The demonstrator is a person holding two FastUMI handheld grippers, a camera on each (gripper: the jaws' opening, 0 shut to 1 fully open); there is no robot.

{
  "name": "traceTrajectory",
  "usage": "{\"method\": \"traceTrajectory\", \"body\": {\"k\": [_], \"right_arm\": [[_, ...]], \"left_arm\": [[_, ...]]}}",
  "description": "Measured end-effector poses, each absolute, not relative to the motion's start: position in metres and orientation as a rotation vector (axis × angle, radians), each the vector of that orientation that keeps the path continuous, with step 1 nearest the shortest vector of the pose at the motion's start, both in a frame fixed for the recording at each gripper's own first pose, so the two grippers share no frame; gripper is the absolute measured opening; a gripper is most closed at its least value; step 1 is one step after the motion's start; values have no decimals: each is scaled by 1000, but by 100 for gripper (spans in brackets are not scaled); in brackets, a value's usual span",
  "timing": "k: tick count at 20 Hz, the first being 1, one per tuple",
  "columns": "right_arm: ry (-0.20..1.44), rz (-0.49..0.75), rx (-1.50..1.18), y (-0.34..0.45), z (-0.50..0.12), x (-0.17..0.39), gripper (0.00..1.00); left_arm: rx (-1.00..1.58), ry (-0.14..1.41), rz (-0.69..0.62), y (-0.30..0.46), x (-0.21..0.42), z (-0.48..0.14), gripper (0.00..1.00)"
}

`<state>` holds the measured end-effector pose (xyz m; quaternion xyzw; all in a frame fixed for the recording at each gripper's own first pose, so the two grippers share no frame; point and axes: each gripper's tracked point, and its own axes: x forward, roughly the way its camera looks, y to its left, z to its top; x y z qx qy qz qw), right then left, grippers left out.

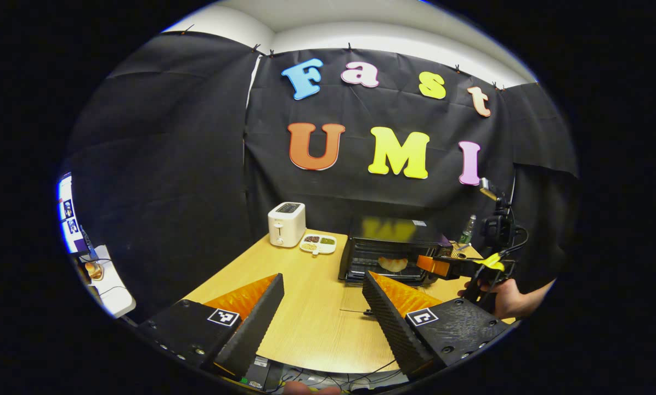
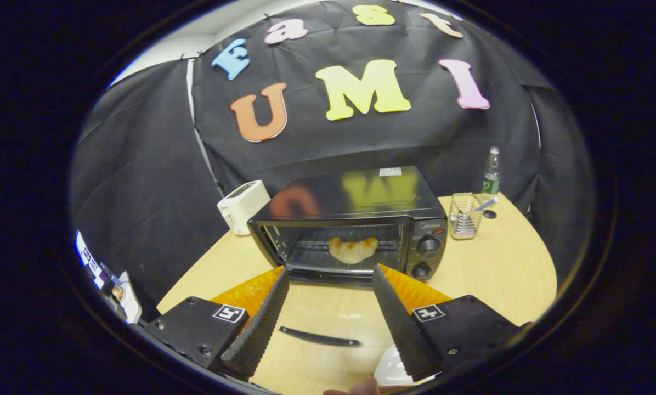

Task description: Open the electric oven with the left hand, put the food in, and close the electric oven.

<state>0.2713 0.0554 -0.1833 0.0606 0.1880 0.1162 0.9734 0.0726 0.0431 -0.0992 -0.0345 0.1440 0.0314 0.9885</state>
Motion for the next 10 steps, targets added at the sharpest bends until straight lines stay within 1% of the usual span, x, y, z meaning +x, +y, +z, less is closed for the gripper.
{"method": "traceTrajectory", "body": {"k": [1,3,4,8,10], "right_arm": [[374,227,121,53,-177,256,91],[351,190,113,42,-161,228,91],[325,166,111,36,-150,215,91],[253,89,107,12,-118,168,91],[202,27,82,-7,-101,149,91]], "left_arm": [[-70,302,40,39,76,-107,86],[-75,315,-9,28,84,-122,83],[-82,331,-35,23,88,-131,93],[-47,354,-108,7,110,-148,93],[-40,369,-149,-6,118,-158,93]]}}
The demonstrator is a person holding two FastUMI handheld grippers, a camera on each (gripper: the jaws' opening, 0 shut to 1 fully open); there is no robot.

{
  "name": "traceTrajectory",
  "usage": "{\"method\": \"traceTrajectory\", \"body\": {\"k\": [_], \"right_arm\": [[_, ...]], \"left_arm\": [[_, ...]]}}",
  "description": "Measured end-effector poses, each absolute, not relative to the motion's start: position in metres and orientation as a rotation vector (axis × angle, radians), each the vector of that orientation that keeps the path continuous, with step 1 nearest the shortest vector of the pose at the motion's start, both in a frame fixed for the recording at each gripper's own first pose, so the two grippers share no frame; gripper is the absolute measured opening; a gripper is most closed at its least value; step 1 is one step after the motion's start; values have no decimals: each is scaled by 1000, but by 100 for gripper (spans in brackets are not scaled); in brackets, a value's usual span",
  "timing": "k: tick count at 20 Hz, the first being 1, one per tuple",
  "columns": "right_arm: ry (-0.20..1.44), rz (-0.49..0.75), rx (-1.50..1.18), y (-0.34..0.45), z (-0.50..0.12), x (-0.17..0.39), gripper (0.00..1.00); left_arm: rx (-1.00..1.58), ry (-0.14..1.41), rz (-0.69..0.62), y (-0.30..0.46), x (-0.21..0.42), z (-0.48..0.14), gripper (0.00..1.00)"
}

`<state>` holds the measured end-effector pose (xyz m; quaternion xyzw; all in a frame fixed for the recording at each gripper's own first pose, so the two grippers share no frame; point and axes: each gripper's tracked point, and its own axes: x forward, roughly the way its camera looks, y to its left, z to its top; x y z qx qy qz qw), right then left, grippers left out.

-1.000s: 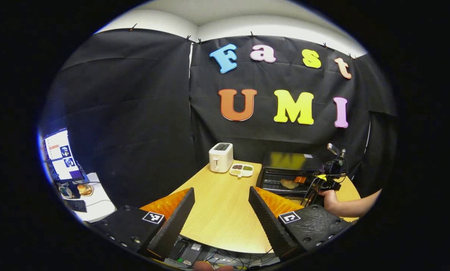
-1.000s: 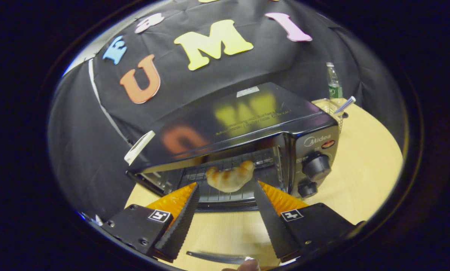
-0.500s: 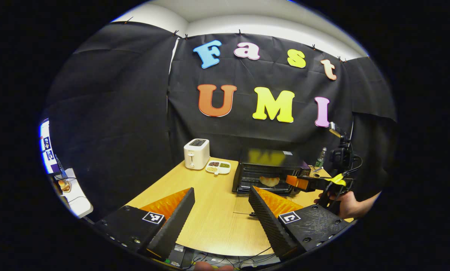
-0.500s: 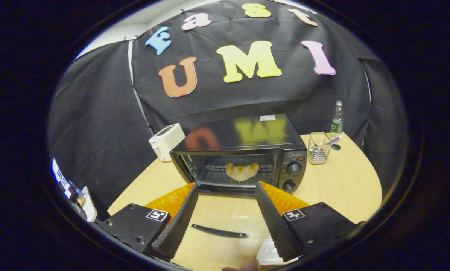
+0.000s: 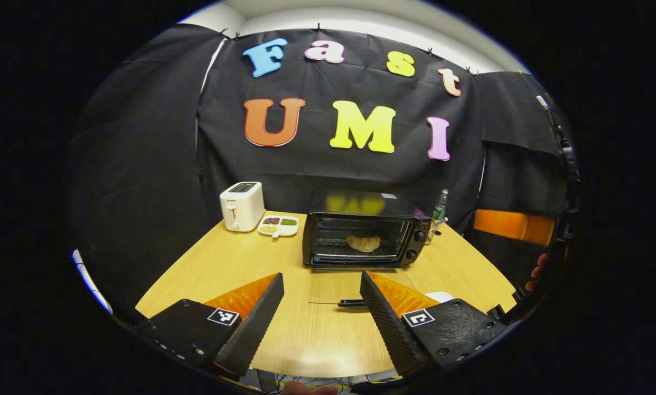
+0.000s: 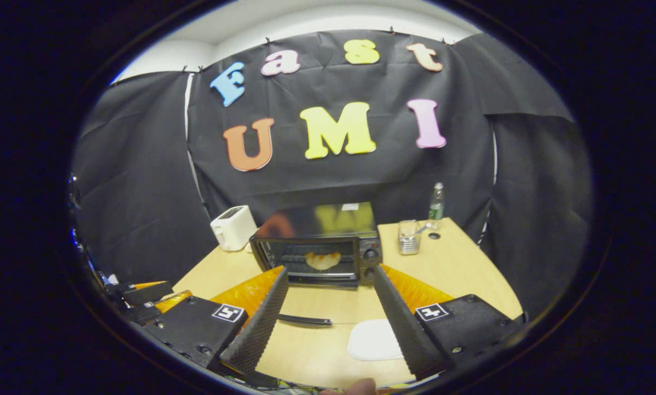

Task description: Open the electric oven with the left hand, put the food in, and close the electric oven.

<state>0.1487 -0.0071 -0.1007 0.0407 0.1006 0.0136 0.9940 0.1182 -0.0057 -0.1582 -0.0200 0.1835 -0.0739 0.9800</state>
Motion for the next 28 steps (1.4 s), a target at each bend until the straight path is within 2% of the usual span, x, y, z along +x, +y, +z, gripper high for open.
{"method": "traceTrajectory", "body": {"k": [9,13,19,28], "right_arm": [[112,-222,96,-73,-64,72,91],[117,-286,89,-92,-59,43,91],[206,-330,92,-114,-79,19,91],[256,-375,93,-137,-83,6,91]], "left_arm": [[-81,510,-297,-65,134,-221,93],[-94,608,-290,-69,124,-259,93],[-80,749,-283,-86,119,-322,94],[-64,796,-246,-106,152,-359,94]]}}
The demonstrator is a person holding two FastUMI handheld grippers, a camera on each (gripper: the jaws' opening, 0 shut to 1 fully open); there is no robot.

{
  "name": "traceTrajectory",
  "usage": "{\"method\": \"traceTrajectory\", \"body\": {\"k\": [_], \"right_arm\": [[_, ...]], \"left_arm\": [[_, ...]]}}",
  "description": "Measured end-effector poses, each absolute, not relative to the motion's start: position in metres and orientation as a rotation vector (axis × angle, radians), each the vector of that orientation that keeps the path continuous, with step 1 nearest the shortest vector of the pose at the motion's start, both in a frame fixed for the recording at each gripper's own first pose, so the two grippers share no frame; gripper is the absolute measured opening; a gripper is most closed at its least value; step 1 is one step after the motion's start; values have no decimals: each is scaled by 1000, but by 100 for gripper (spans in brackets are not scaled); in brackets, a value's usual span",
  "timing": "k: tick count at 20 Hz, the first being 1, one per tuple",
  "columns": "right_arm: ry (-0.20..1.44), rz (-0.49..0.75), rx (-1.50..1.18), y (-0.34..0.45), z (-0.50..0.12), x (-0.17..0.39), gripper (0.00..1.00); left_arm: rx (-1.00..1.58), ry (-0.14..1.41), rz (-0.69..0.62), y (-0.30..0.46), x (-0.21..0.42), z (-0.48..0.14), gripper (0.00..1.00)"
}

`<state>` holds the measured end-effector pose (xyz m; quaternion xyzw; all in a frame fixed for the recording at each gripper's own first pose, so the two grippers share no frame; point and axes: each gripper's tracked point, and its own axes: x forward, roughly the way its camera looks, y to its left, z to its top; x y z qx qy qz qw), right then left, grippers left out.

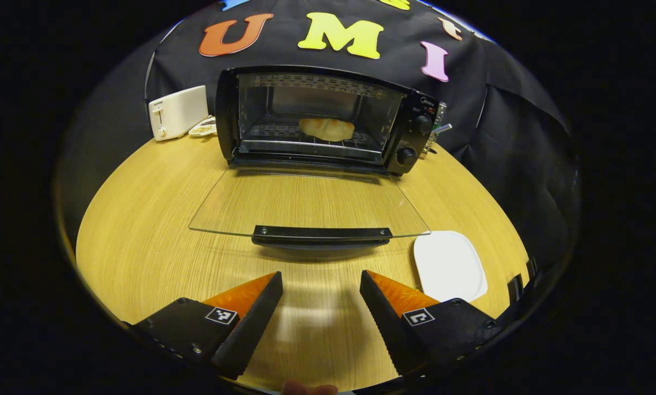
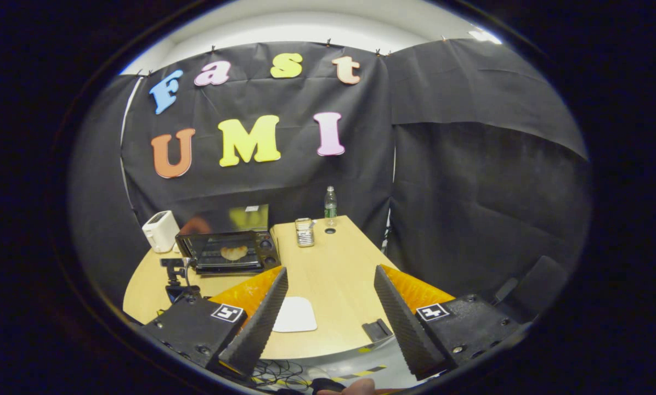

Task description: Open the electric oven with the left hand, put the food in, and close the electric oven.

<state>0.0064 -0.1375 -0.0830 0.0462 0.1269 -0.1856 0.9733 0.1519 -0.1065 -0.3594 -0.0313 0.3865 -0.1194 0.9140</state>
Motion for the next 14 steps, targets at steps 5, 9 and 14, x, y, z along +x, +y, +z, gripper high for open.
{"method": "traceTrajectory", "body": {"k": [5,9,14], "right_arm": [[259,-385,96,-142,-81,8,91],[255,-366,68,-136,-75,15,91],[232,-311,60,-117,-62,26,91]], "left_arm": [[-41,825,-213,-102,171,-372,94],[-9,799,-245,-105,176,-368,93],[-43,712,-263,-107,183,-324,93]]}}
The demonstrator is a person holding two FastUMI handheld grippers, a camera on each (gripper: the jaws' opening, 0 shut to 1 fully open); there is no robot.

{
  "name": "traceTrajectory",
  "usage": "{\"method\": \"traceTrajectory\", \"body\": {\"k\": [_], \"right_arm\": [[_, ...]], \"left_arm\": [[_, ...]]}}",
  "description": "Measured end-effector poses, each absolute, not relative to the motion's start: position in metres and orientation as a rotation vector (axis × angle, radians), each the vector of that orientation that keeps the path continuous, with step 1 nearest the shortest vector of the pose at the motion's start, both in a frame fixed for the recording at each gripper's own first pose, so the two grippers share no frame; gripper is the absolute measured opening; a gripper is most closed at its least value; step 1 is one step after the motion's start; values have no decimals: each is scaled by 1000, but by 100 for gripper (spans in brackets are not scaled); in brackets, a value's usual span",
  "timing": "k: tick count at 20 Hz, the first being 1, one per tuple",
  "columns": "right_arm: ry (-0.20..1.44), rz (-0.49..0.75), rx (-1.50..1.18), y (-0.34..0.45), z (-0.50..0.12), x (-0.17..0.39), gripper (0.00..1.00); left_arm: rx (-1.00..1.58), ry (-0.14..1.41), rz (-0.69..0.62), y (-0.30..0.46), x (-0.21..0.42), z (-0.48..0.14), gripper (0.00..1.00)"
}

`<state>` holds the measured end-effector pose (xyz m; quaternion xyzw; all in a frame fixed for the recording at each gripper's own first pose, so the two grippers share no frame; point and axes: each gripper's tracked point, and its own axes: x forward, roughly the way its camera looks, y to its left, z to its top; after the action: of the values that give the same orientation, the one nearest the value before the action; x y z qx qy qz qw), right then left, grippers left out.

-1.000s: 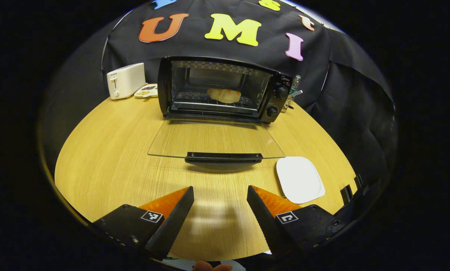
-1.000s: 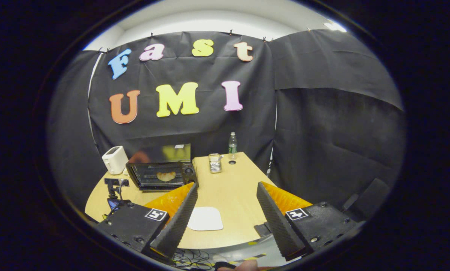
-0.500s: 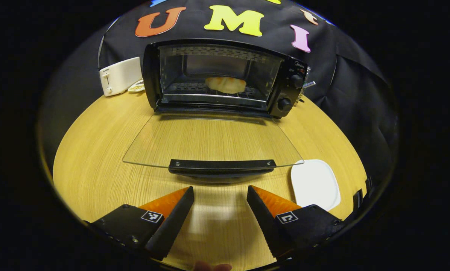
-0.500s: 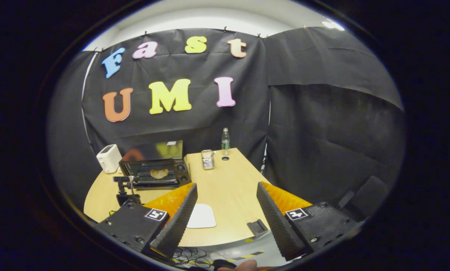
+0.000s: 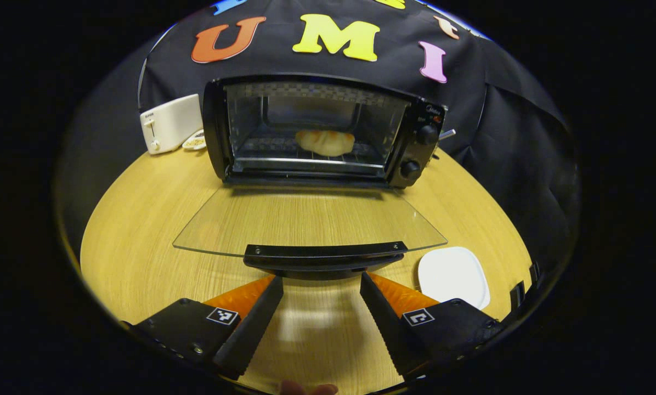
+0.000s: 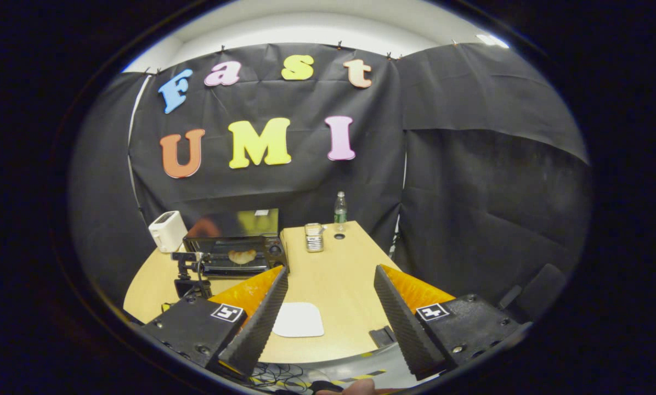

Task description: Open the electric oven with the left hand, put the food in, and close the electric oven.

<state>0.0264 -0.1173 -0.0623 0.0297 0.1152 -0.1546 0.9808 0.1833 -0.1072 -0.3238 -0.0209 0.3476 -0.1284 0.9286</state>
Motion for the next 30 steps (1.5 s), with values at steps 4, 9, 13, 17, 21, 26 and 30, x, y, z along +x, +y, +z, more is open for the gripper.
{"method": "traceTrajectory", "body": {"k": [4,9,13,17,21,26,30], "right_arm": [[206,-274,32,-102,-55,30,91],[169,-225,53,-85,-43,39,91],[115,-178,55,-71,-26,51,91],[65,-108,35,-48,-3,71,91],[34,-58,25,-23,18,84,91],[-2,-16,10,13,36,88,91],[-11,21,4,39,29,86,91]], "left_arm": [[-98,578,-252,-108,215,-259,93],[-106,413,-259,-90,231,-178,93],[-68,287,-273,-64,208,-110,93],[-36,153,-269,-36,174,-44,93],[-43,78,-251,-11,138,4,93],[-50,46,-222,16,96,37,93],[-59,18,-202,27,73,52,93]]}}
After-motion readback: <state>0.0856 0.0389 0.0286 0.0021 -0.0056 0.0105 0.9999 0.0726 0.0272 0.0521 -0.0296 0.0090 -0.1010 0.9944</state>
